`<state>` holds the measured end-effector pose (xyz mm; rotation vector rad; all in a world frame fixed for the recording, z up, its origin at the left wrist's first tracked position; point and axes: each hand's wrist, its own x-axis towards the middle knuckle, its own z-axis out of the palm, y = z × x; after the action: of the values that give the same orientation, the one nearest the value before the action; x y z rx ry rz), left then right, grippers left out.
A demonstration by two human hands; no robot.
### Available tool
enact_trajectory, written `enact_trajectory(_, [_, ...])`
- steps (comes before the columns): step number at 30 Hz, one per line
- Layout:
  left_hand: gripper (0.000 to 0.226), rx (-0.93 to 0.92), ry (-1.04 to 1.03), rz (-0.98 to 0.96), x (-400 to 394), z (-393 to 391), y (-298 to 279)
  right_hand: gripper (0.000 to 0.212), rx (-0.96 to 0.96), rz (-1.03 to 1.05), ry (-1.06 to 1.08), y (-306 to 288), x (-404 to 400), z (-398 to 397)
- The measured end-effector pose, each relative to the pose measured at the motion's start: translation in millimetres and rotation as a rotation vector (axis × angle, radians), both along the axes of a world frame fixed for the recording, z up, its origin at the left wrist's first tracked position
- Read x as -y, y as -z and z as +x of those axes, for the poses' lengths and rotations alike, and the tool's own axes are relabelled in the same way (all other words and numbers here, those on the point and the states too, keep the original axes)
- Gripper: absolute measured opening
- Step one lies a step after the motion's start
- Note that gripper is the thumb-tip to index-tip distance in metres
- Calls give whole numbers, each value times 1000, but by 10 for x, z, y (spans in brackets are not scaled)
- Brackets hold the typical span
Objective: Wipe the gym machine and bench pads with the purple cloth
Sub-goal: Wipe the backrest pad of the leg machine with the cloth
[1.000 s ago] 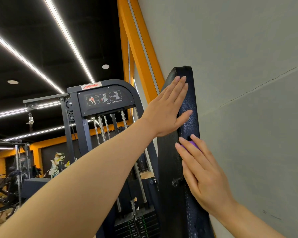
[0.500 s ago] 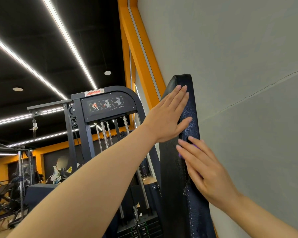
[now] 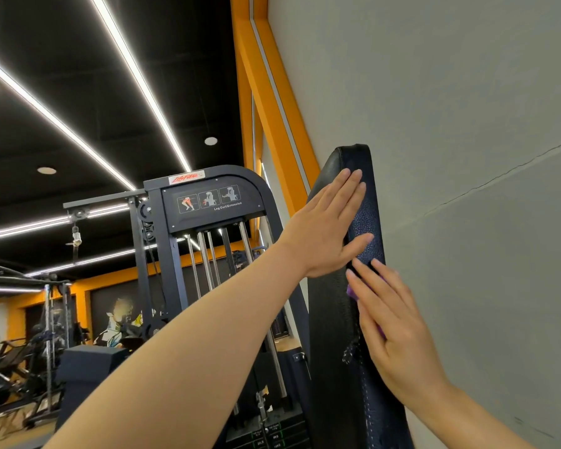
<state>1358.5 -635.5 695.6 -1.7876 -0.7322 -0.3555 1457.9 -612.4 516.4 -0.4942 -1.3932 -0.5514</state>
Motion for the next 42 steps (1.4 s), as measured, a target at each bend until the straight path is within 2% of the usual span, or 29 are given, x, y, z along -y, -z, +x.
enact_trajectory(2, [76,4,-6,8,-4,3,7,47,2,-27,-8,155,28,-67])
enact_trajectory(5, [75,-18,7,46,1,-14,9,46,122,-10,64,545,53,-103])
enact_trajectory(8, [63,-199,116,108,-43,-91,127,46,195,4,83,590,52,-15])
enact_trajectory(10, [59,-266,161,120,-85,-178,214,47,131,-10,58,414,45,17])
enact_trajectory(12, [60,-249,168,109,-78,-242,275,46,1,-71,14,258,59,0])
enact_trajectory(14, [61,-241,158,93,-56,-265,286,47,-50,-140,-7,313,104,-98])
enact_trajectory(19, [68,-222,131,75,-24,-239,339,50,192,-145,131,1230,221,-273])
enact_trajectory(21, [69,-202,141,80,-26,-232,388,53,227,-118,132,1219,198,-206])
enact_trajectory(25, [68,-152,140,59,-15,-226,466,50,10,-156,18,646,157,-211])
enact_trajectory(27, [69,-136,120,36,5,-239,493,50,-81,-200,1,608,165,-296])
enact_trajectory(29, [72,-132,102,26,29,-246,524,53,-51,-217,32,969,221,-413])
enact_trajectory(31, [77,-138,75,12,55,-248,564,51,57,-216,97,1484,299,-492])
enact_trajectory(33, [81,-137,55,12,62,-260,618,48,104,-214,113,1729,324,-473])
enact_trajectory(39, [83,-113,89,17,50,-297,745,50,-43,-222,23,992,229,-399])
enact_trajectory(42, [83,-115,77,17,61,-298,750,50,-62,-269,43,1312,280,-506])
